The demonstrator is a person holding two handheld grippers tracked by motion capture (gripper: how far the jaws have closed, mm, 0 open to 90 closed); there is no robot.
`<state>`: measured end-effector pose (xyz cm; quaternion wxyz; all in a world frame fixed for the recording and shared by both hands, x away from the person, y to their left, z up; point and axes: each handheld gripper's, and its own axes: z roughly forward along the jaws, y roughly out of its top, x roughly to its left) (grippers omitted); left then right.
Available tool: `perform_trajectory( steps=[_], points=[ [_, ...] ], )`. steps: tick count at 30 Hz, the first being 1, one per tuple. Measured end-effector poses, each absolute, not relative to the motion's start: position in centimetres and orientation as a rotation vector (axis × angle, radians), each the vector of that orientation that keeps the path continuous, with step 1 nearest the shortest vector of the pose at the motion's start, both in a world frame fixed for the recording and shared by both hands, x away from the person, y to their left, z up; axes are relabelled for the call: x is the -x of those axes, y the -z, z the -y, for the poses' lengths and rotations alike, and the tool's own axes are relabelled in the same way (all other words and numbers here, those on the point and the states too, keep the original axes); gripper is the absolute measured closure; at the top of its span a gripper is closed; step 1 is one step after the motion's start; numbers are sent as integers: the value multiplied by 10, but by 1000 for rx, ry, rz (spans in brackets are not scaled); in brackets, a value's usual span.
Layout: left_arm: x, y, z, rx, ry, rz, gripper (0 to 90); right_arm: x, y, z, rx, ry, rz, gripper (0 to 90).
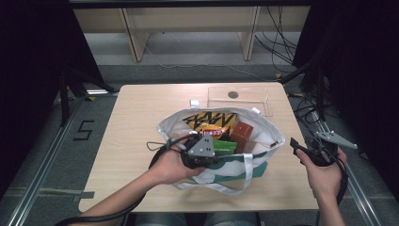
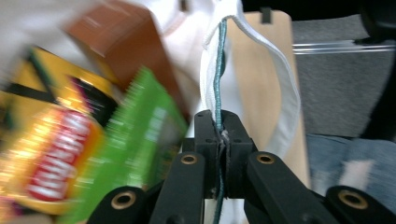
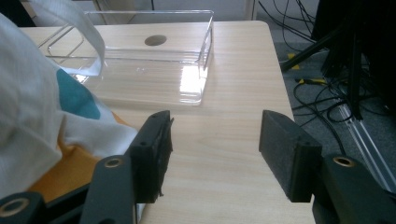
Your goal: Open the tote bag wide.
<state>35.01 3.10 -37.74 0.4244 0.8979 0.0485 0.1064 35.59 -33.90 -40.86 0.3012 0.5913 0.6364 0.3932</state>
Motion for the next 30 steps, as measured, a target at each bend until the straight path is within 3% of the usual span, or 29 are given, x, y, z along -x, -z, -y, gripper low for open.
perform_trajectory(
  steps=[9, 30],
  points=[
    [-344, 434, -24, -2340, -168, -171, 871, -355, 409, 336, -1582, -1028, -1678, 445],
    [-348, 478, -15, -2401, -237, -216, 868, -355, 409, 333, -1610, -1048, -1683, 445]
  ],
)
